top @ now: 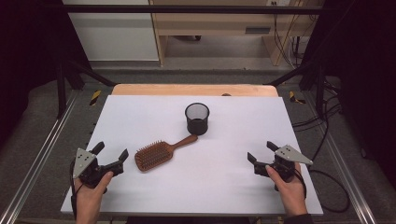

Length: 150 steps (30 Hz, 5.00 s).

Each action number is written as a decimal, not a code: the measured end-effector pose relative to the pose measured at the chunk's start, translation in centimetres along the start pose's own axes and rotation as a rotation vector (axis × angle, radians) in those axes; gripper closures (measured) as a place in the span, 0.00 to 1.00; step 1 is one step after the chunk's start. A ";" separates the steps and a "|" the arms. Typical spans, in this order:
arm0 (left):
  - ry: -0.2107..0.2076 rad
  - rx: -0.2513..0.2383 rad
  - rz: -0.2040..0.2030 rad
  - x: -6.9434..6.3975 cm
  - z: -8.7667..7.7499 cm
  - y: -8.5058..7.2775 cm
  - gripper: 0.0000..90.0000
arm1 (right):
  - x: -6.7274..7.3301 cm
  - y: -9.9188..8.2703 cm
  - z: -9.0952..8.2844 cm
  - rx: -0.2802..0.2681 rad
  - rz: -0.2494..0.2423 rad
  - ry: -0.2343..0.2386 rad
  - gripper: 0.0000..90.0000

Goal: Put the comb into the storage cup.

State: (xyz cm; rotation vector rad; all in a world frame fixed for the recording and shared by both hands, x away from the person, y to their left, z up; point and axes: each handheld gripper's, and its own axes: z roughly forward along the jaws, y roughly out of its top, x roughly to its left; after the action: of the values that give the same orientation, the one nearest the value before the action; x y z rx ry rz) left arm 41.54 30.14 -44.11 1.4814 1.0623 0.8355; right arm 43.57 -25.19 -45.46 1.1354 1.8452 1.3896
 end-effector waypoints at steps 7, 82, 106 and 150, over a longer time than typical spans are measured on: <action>-0.014 0.006 0.000 -0.2 0.2 0.0 0.05 | 0.1 0.1 0.2 0.019 0.008 -0.011 0.13; -0.033 0.620 0.067 -16.1 17.7 -0.9 1.00 | -0.2 0.7 -0.5 -0.028 0.062 0.072 0.17; -0.172 0.645 0.103 -14.6 10.8 -2.1 1.00 | 0.1 0.7 -0.5 -0.012 0.045 0.077 0.17; -0.120 0.652 0.117 -7.2 7.1 -2.2 1.00 | 0.4 0.5 -0.3 0.001 0.041 0.102 0.16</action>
State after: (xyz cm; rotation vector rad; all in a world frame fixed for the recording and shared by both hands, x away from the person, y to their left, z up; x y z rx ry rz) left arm 45.09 20.95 -47.23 2.1249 1.2289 0.4820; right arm 43.32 -24.96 -44.84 1.1278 1.9026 1.4958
